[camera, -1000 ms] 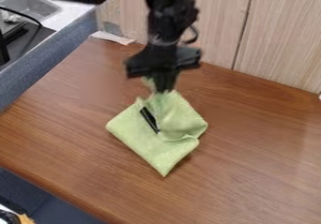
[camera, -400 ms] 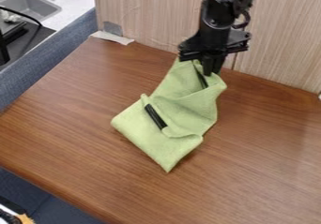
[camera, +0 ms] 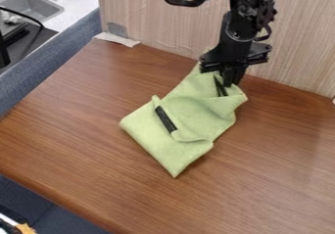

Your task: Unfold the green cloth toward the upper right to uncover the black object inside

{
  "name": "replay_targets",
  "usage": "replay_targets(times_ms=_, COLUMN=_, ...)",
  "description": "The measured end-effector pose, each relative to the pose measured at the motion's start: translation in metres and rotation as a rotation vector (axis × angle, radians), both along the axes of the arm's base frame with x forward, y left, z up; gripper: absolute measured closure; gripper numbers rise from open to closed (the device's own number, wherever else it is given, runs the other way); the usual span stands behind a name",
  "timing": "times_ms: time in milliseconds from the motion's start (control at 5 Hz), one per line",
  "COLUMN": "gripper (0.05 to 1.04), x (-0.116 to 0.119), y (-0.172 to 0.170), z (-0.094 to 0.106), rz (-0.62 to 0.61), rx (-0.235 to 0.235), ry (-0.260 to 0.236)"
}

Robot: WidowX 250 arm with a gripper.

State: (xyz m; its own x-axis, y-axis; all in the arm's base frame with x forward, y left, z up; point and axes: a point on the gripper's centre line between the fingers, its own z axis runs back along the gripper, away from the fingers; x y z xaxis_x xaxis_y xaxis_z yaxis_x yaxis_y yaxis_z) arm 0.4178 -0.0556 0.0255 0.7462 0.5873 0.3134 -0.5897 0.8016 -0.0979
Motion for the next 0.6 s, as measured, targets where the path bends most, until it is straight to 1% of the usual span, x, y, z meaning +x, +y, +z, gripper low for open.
replay_targets(times_ms=200, gripper=0.855, x=0.0005, y=-0.0047, z=-0.0020, rz=-0.028, rx=-0.021, ry=0.006)
replay_targets(times_ms=400, gripper=0.595, x=0.0004, y=-0.0043, z=-0.0037, rz=-0.028, rx=-0.027, ry=0.000)
replay_targets(times_ms=600, gripper=0.289, x=-0.0041, y=-0.0049, z=-0.0080, rz=-0.033, rx=-0.033, ry=0.012)
